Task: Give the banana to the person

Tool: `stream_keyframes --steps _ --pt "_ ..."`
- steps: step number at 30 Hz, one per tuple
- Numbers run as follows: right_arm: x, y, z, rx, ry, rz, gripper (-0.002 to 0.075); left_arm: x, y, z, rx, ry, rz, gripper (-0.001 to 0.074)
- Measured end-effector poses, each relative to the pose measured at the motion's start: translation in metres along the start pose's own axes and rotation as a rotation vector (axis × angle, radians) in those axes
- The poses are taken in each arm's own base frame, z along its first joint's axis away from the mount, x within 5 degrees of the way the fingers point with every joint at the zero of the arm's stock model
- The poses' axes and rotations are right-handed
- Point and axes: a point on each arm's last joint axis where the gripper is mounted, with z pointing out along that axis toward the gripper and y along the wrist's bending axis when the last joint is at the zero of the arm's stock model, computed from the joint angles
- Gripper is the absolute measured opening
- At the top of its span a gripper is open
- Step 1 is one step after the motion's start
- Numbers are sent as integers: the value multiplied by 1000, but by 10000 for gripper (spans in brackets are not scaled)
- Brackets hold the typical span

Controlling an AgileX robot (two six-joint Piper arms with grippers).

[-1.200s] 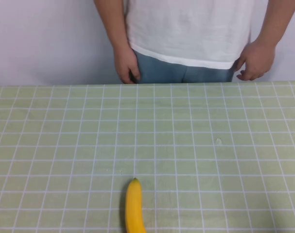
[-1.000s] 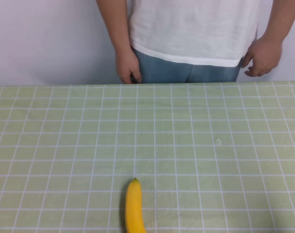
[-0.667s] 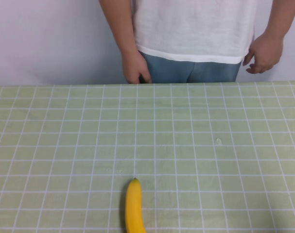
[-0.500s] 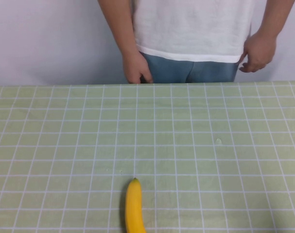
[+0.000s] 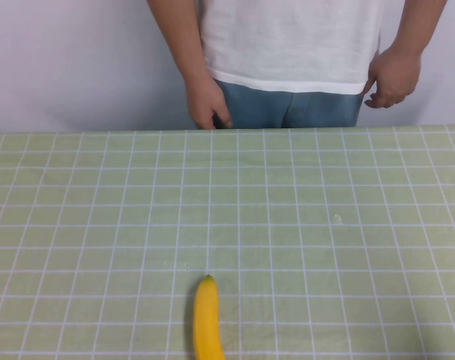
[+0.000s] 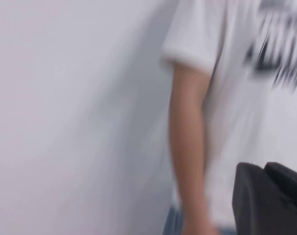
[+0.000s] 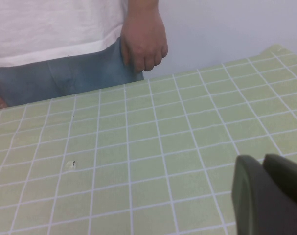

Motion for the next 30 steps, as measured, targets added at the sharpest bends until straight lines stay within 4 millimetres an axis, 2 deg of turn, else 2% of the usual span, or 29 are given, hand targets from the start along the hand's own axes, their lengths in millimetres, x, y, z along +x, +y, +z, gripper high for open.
stream_keyframes --steps 6,12,14,19,22,26,30 --pt "0 0 0 0 0 0 -7 -16 -2 -1 28 -174 -27 4" --pt "0 0 0 0 0 0 -7 -45 -1 -11 42 -501 -104 4" --pt "0 0 0 0 0 0 -7 -59 0 -13 27 -573 -120 4" --pt "0 0 0 0 0 0 -7 -123 -5 -20 18 -670 -100 4" --pt "0 0 0 0 0 0 -7 -151 -8 -17 20 -604 -90 4" --pt "0 0 0 0 0 0 -7 -165 -12 6 11 -349 -79 4" --pt "0 0 0 0 0 0 -7 -148 -12 38 -8 -3 -81 4"
